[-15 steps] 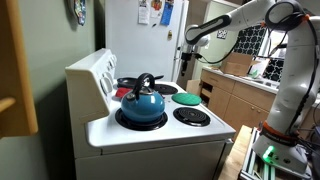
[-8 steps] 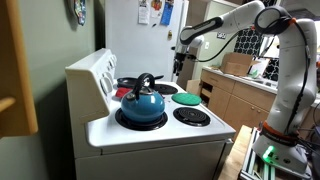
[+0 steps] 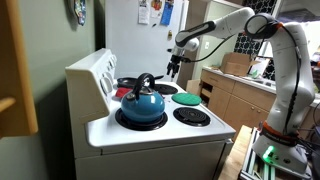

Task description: Move the pan to to the front big plate on the stove and then put the green towel on the pan

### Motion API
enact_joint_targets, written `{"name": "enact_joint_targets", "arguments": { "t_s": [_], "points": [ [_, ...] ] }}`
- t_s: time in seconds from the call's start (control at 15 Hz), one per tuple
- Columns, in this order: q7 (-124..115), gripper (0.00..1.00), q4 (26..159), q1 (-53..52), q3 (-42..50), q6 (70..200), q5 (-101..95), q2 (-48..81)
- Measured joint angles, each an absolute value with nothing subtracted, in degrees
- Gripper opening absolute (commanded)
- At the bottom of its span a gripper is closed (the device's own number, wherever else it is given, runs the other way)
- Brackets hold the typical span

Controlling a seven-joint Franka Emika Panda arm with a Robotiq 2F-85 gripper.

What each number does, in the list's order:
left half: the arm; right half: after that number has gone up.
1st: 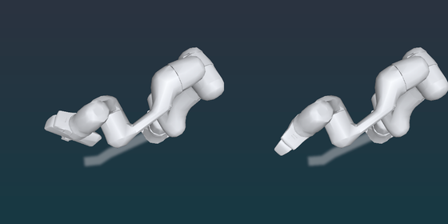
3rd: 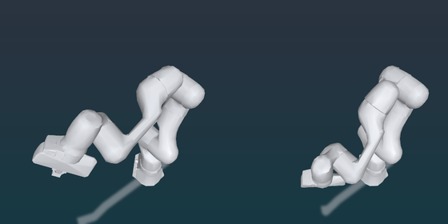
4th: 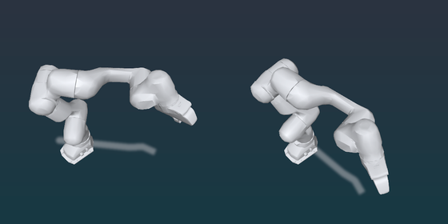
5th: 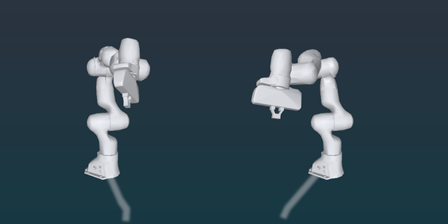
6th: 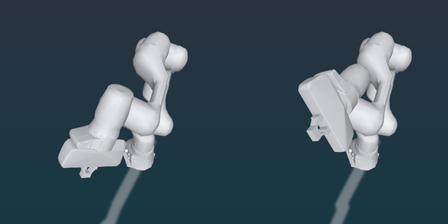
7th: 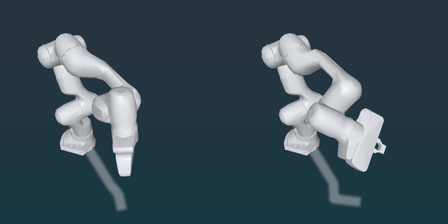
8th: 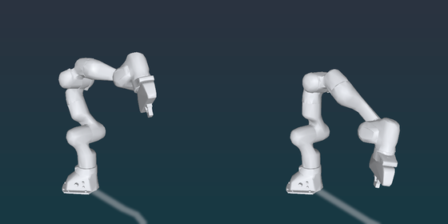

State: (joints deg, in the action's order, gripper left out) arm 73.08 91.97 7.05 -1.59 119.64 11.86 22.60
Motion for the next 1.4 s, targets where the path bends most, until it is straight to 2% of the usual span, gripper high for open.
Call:
{"name": "enact_joint_targets", "arguments": {
  "t_s": [0.87, 1.4],
  "points": [
    [75.47, 1.0, 89.91, 7.1, -3.86, 120.05, 13.43, 24.71],
    [83.12, 1.0, 88.49, 7.52, -6.11, 127.06, 16.12, 27.34]
  ]
}}
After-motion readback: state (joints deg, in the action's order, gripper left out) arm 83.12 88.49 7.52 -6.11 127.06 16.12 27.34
